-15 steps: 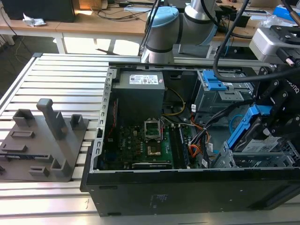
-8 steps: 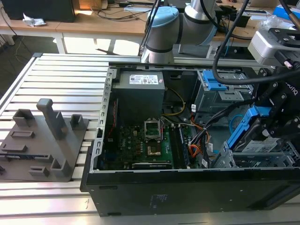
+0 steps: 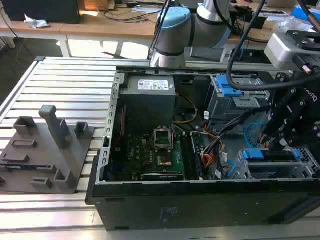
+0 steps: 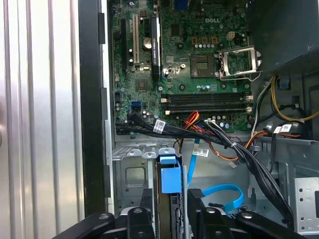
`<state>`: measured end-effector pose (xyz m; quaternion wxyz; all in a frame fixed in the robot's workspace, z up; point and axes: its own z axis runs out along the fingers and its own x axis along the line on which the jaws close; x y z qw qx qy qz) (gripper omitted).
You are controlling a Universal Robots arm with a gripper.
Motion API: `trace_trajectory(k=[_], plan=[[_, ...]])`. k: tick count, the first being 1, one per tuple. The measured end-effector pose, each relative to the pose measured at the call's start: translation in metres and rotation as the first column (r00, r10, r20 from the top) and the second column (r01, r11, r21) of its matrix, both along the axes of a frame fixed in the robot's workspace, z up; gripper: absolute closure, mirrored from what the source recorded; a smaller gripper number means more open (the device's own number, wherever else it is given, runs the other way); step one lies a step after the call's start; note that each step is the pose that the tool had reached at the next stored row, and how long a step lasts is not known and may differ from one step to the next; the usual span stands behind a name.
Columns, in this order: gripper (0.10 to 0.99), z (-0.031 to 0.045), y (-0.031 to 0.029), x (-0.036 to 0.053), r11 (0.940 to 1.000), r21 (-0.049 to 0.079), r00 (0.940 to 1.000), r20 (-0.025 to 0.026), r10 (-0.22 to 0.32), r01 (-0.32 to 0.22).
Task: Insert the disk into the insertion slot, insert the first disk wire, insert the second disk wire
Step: 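Insert the disk into the insertion slot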
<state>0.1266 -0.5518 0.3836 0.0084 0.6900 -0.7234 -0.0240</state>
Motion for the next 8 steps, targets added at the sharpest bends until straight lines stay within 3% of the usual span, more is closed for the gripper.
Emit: trace_trajectory(k=[1,2,6,8], plan=[[0.729,-0.0001,0.0000,0.0000,1.0000,0.000,1.0000,0.0000,0.000,0.000],[0.729,-0.0001,0.0000,0.0000,1.0000,0.000,1.0000,0.0000,0.000,0.000],[0.973,-0.0004,0.0000,0.0000,1.0000,0.000,1.0000,0.0000,0.000,0.000],[0.980,-0.0007,0.0000,0.0000,1.0000,0.000,1.0000,0.0000,0.000,0.000]])
